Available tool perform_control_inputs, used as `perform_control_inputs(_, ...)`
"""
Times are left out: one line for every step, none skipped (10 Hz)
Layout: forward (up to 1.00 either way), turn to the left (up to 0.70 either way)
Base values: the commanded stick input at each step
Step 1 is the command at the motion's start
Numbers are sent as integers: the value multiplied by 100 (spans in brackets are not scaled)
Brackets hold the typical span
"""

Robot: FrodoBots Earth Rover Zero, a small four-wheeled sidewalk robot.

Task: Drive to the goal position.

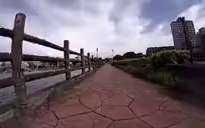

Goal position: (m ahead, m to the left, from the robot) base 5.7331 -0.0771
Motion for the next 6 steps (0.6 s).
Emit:
perform_control_inputs(70, -24)
perform_control_inputs(70, -24)
perform_control_inputs(70, -24)
perform_control_inputs(70, -24)
perform_control_inputs(70, -24)
perform_control_inputs(70, -24)
